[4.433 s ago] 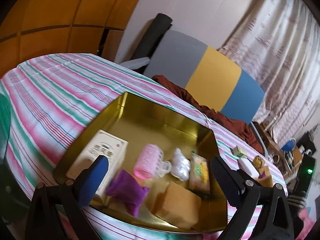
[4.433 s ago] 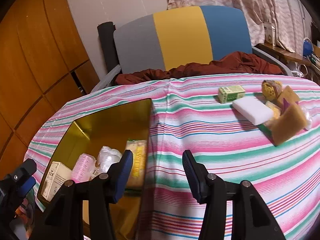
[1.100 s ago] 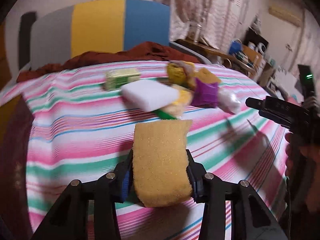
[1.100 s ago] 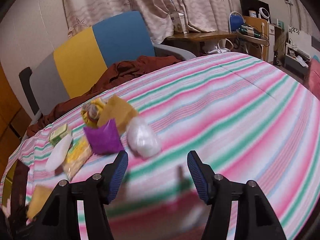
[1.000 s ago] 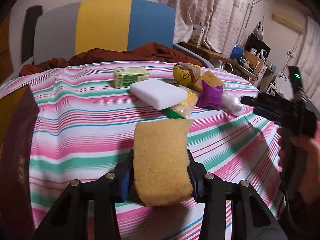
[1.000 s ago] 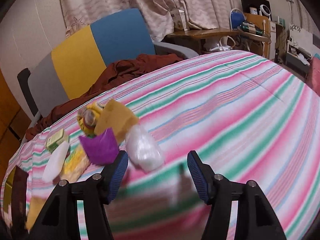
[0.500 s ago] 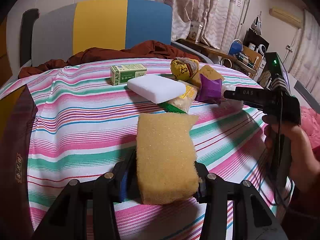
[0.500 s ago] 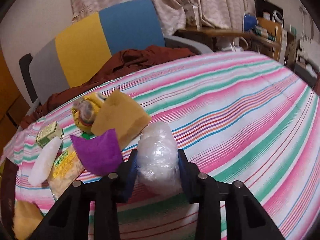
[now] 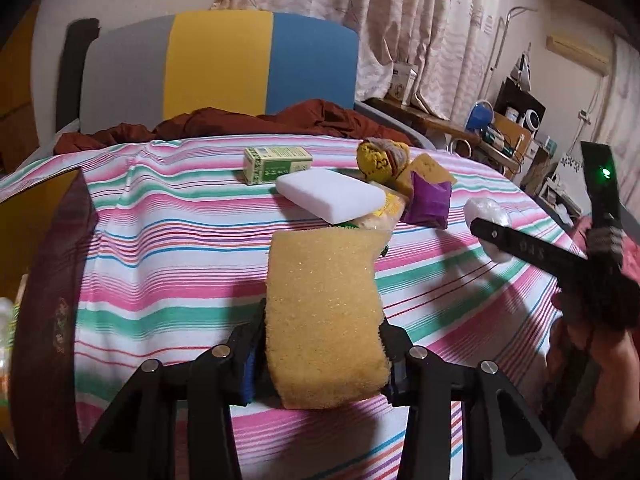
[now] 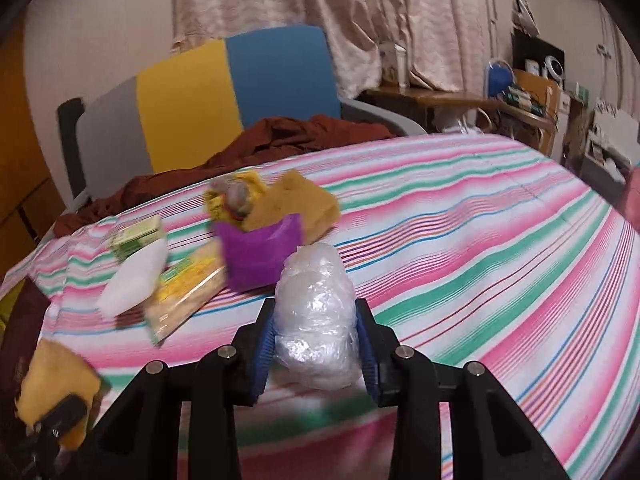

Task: Organize objects
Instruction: 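Carry the sponge and plastic bag over the gold tray with both grippers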

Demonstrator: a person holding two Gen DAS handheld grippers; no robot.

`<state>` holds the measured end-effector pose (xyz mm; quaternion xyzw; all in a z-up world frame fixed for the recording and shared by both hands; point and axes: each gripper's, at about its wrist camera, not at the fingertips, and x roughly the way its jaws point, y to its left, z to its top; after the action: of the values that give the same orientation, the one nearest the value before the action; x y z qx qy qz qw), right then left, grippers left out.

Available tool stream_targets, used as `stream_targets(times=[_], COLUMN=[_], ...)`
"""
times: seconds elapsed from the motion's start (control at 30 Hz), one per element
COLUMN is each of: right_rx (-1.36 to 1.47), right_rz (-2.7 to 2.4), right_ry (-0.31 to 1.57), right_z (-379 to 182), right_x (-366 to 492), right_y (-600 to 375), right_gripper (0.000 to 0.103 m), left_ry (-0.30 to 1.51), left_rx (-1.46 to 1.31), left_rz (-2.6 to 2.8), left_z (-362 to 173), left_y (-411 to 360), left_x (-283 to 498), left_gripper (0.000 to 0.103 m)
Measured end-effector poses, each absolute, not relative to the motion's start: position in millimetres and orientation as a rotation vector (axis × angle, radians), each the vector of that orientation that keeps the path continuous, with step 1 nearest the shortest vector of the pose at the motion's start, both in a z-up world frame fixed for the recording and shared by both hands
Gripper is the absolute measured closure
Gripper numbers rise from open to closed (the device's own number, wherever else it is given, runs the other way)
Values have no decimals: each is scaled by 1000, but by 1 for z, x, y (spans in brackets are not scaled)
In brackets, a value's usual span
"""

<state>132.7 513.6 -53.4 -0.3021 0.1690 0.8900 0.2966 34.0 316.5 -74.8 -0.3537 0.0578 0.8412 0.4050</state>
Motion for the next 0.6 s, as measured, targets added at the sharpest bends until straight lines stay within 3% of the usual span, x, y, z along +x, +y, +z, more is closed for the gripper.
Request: stream_targets(times=[0.4,0.6], right_rx=[-829,-827], right_rz=[2532,2552], right_ry=[476,545], right_z=[-47,-42], right_x=[124,127], right_y=[421,400], right_gripper=[66,66], left_ry=[58,87], left_rx=[-923,-791], left_rz=[2165,2171], left_z=[-77,-53], left_y=[274,253], left_x=[37,63], left_gripper=[58,58])
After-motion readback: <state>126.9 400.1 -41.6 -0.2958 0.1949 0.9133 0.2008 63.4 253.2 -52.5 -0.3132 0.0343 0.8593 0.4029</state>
